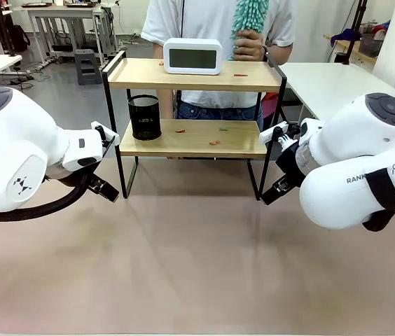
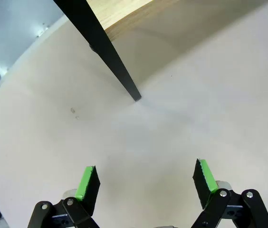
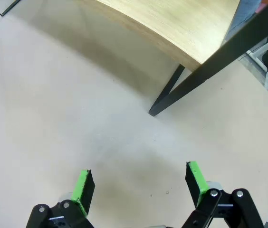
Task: Clean the shelf.
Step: Pick up the Duster from the human.
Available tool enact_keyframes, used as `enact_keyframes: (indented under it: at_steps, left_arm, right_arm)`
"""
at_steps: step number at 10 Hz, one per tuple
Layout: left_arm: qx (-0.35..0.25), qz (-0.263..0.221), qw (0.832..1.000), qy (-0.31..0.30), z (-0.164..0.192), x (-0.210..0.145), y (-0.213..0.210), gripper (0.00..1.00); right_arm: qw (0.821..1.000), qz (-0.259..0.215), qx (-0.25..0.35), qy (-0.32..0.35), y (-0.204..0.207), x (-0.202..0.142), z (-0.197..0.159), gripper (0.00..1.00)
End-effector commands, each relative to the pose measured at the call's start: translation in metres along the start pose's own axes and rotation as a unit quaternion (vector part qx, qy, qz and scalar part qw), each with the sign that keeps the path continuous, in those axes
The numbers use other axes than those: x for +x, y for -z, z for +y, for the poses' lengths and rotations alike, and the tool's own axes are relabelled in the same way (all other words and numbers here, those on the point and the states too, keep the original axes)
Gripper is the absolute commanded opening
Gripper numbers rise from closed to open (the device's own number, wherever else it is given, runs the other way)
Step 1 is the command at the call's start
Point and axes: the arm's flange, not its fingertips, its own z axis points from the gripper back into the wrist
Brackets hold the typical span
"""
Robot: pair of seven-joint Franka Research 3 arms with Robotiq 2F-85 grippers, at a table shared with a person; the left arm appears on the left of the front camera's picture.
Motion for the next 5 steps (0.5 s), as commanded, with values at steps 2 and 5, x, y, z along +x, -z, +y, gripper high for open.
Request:
enact_keyframes:
  at_steps: [2,5]
  left_arm:
    - [0.000,0.000,1.000,0.000,0.000,0.000,0.000,1.00]
    - [-0.089,0.047,0.994,0.043,-0.006,0.007,-0.036,1.00]
  right_arm:
    - [1.000,0.000,0.000,0.000,0.000,0.000,0.000,1.00]
    - [1.000,0.023,0.016,0.011,-0.043,0.003,0.001,1.00]
